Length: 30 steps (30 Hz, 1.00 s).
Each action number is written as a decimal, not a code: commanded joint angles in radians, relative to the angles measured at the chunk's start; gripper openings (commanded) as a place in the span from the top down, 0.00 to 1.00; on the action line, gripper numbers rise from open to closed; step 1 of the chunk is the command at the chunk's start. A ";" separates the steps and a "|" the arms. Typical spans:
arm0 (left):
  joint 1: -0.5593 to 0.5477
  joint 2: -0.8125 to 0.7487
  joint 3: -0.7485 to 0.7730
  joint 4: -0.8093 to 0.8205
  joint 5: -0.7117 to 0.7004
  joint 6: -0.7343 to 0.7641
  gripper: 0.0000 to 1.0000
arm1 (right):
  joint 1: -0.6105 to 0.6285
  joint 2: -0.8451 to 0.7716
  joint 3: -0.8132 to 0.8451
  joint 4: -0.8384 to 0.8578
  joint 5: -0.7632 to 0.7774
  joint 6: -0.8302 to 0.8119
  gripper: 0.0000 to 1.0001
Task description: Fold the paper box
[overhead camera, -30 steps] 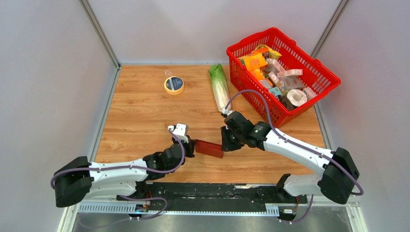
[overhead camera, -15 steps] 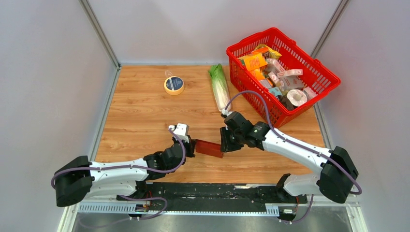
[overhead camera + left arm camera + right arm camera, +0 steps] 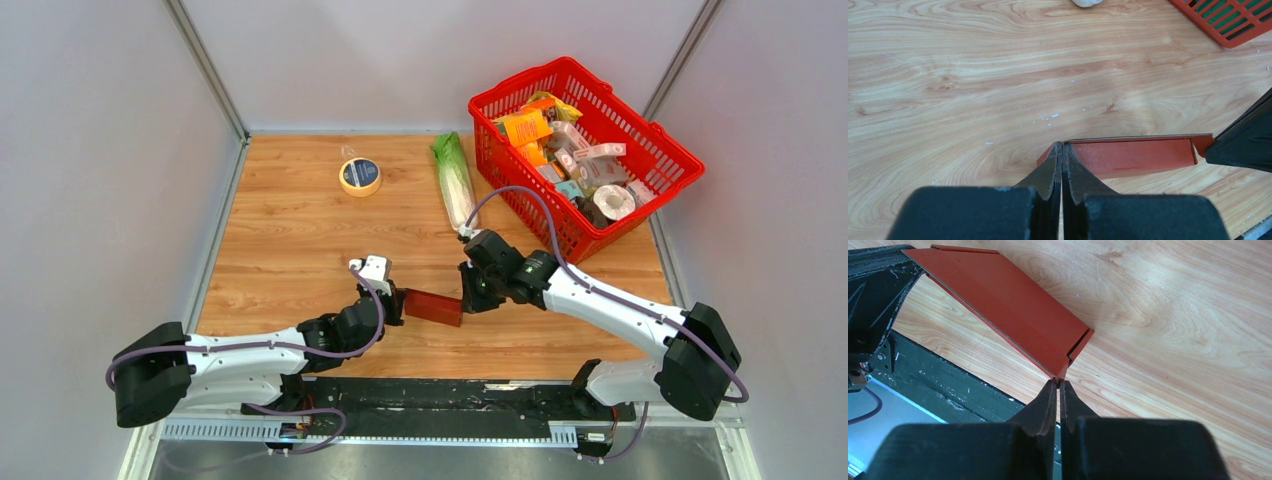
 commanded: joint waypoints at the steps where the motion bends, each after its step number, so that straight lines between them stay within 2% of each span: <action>1: -0.006 0.023 -0.013 -0.126 0.021 0.010 1.00 | -0.004 0.004 0.032 0.023 0.009 -0.006 0.96; 3: -0.005 0.024 -0.010 -0.126 0.021 0.011 1.00 | -0.007 0.006 0.035 0.028 0.001 -0.003 1.00; 14: -0.006 0.026 -0.007 -0.129 0.023 0.013 1.00 | -0.047 0.034 -0.006 0.109 -0.119 0.100 1.00; 30: -0.006 -0.008 0.030 -0.160 0.052 -0.048 1.00 | -0.052 0.030 -0.087 0.137 -0.042 0.115 1.00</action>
